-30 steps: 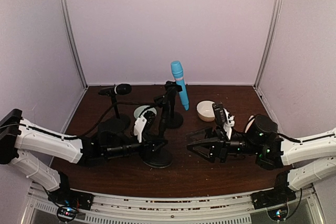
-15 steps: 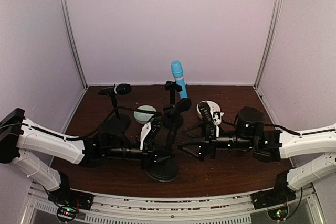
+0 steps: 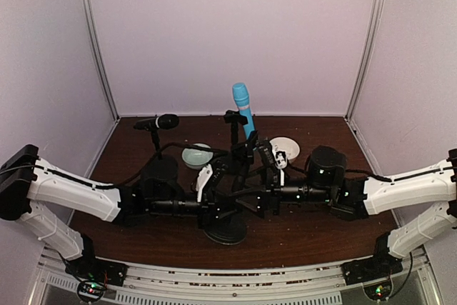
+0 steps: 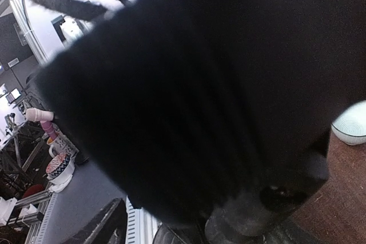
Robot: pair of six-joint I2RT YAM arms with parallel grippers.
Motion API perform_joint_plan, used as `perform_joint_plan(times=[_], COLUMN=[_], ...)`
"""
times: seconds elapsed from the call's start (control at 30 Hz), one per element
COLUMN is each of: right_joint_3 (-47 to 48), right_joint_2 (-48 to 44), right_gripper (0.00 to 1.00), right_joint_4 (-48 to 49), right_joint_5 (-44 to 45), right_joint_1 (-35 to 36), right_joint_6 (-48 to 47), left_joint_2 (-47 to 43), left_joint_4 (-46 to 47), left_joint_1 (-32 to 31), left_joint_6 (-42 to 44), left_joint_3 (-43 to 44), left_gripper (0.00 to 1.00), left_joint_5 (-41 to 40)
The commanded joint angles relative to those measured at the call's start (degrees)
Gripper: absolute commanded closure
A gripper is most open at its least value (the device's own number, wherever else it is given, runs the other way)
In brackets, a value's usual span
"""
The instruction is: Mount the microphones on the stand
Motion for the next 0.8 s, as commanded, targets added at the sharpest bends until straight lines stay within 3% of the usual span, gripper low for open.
perform_joint_plan(times=[0.0, 0.37, 0.47, 0.5, 0.53, 0.57, 0.67, 0.77], right_joint_3=[0.4, -3.3, -3.4, -3.9, -4.5, -4.8, -6.8, -13.0], right_joint_2=[-0.9, -8.0, -10.8, -12.3, -14.1, -15.8, -20.2, -24.7], right_gripper=[0.25, 0.26, 0.25, 0.21, 0.05, 0.01, 0.0, 0.0], right_joint_4=[2.1, -2.7, -9.3, -11.1, -12.3, -14.1, -16.2, -8.4], right_joint_5=[0.2, 7.8, 16.0, 19.6, 23.1, 26.1, 28.2, 20.6], right_joint_1=[1.6, 6.9, 7.7, 7.8, 7.8, 7.8, 6.6, 3.3], right_joint_6=[1.9, 1.4, -0.2, -0.6, -1.3, -2.0, -4.3, -4.3], left_joint_2=[1.1, 0.9, 0.6, 0.5, 0.0, -0.5, -2.3, -3.5], left_joint_4=[2.5, 2.2, 0.9, 0.6, 0.4, 0.4, 1.8, 6.8], left_joint_1=[0.0, 2.2, 2.4, 2.4, 2.4, 2.4, 2.4, 2.4], left_joint_6=[-2.9, -6.9, -5.6, -5.1, -4.6, -4.2, -2.4, -0.9], left_joint_3=[2.2, 1.0, 1.4, 1.5, 1.4, 1.2, 0.3, -1.2], left_gripper=[1.0, 1.0, 1.0, 1.0, 1.0, 1.0, 1.0, 1.0], left_joint_5=[-7.3, -12.7, -12.3, -12.1, -11.7, -11.0, -7.3, 0.4])
